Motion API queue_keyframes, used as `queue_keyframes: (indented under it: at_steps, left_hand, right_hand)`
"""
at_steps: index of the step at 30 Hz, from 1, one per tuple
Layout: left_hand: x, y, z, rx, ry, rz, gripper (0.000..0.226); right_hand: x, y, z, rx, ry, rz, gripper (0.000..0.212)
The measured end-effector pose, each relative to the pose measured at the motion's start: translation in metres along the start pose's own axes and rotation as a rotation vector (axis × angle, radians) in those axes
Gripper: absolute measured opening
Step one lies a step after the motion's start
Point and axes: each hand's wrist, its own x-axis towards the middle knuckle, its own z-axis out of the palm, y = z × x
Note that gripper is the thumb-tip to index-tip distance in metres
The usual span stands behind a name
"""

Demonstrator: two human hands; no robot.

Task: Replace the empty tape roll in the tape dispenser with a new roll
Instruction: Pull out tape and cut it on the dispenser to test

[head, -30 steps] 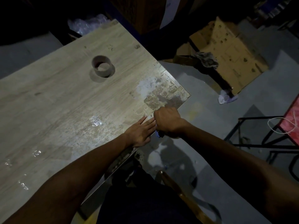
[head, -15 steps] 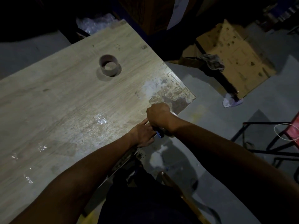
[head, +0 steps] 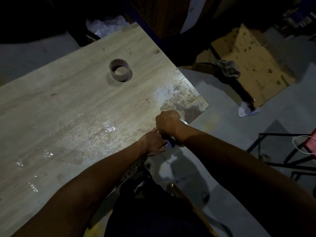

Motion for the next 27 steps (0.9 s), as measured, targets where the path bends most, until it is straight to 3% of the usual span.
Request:
queue_keyframes:
  at_steps: [7,13,15,16,18,20,22,25,27]
  left_hand:
    - [0.001,-0.003,0.006,0.001,0.064,0.045,0.041]
    - [0.005,-0.01,0.018,-0.119,0.12,0.088,0.072]
    - [0.01,-0.012,0.024,-0.123,0.17,0.118,0.068]
    - [0.013,-0.012,0.029,-0.005,0.158,0.124,0.068]
    - [0.014,-0.014,0.036,0.056,0.14,0.118,0.071]
    - [0.017,-0.017,0.041,0.082,0.164,0.146,0.073]
    - [0.018,-0.016,0.045,0.08,0.185,0.13,0.072]
    - [0.015,-0.014,0.044,0.086,0.238,0.094,0.064]
    - [0.013,-0.013,0.038,0.086,0.208,0.074,0.061]
  right_hand:
    - [-0.005,-0.004,-0.004,-0.002,-0.031,0.013,0.036]
    - [-0.01,-0.003,-0.001,-0.003,-0.086,-0.035,0.04]
    - [-0.02,-0.002,0.029,0.003,-0.161,-0.072,0.043]
    - [-0.026,-0.001,0.048,0.028,-0.23,-0.062,0.048]
    - [-0.034,0.005,0.081,0.075,-0.398,0.006,0.061]
    - [-0.034,0.017,0.1,0.108,-0.473,0.094,0.061]
    - [-0.034,0.028,0.104,0.147,-0.439,0.135,0.06]
    - [-0.036,0.041,0.099,0.194,-0.347,0.17,0.076]
    - [-0.038,0.052,0.089,0.309,-0.287,0.178,0.06]
